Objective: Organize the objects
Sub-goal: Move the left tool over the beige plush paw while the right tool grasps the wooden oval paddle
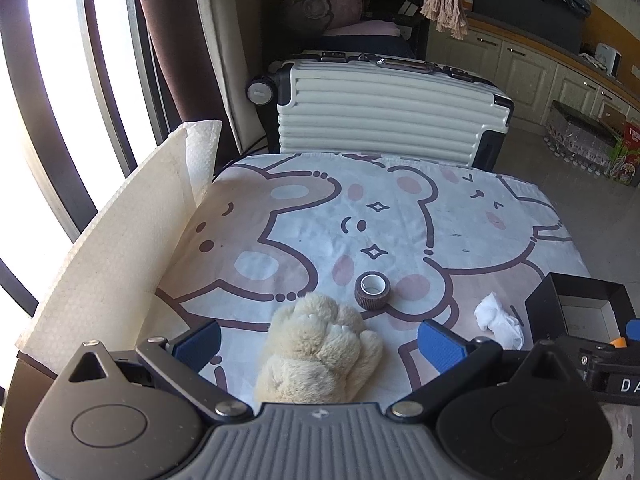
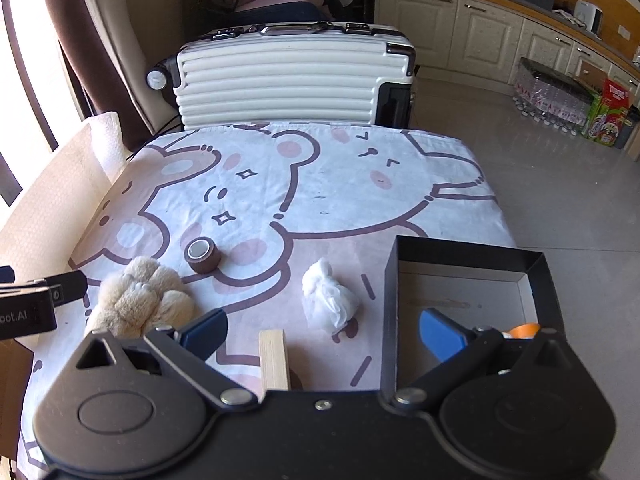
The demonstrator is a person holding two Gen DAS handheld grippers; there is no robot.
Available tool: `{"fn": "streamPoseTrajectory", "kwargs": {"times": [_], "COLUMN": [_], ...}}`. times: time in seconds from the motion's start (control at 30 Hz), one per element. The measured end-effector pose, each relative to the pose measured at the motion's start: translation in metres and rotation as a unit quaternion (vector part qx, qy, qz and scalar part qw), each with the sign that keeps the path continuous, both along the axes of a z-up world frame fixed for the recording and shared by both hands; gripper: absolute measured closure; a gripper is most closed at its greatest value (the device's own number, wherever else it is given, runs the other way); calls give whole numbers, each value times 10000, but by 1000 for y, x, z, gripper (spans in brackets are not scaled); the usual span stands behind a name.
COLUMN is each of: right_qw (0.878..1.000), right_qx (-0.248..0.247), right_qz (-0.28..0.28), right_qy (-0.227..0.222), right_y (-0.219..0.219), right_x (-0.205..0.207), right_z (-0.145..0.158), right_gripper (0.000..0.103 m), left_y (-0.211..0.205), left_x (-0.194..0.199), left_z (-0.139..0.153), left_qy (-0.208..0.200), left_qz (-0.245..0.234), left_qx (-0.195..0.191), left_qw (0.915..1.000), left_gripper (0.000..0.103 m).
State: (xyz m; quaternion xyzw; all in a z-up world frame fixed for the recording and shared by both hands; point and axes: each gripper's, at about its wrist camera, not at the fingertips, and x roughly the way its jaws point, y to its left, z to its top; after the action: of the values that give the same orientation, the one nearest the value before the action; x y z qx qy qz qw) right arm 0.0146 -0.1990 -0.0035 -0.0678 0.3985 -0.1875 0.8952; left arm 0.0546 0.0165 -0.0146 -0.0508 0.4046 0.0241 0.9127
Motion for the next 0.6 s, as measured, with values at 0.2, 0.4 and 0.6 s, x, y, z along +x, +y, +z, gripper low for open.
{"fn": "streamPoseTrajectory", "kwargs": {"times": [0.2, 0.4, 0.6], "right_qw": [9997, 9983, 9953], "right_qx": [129, 112, 72], "right_qz": [137, 322, 484], "right_qy": [178, 475, 837], "right_y": [-1, 3, 7], "right_x": [10, 25, 41], "right_z": [-11, -27, -47], "right_gripper": [0, 0, 12], "left_y": [7, 16, 22], "left_x": [11, 21, 31], "left_z": [-15, -32, -45], "left_qy": [255, 505, 619], "left_qz": [78, 186, 136], "left_qx": [61, 94, 109], "left_qw": [9996, 9985, 9979], "left_gripper": [0, 0, 0]}}
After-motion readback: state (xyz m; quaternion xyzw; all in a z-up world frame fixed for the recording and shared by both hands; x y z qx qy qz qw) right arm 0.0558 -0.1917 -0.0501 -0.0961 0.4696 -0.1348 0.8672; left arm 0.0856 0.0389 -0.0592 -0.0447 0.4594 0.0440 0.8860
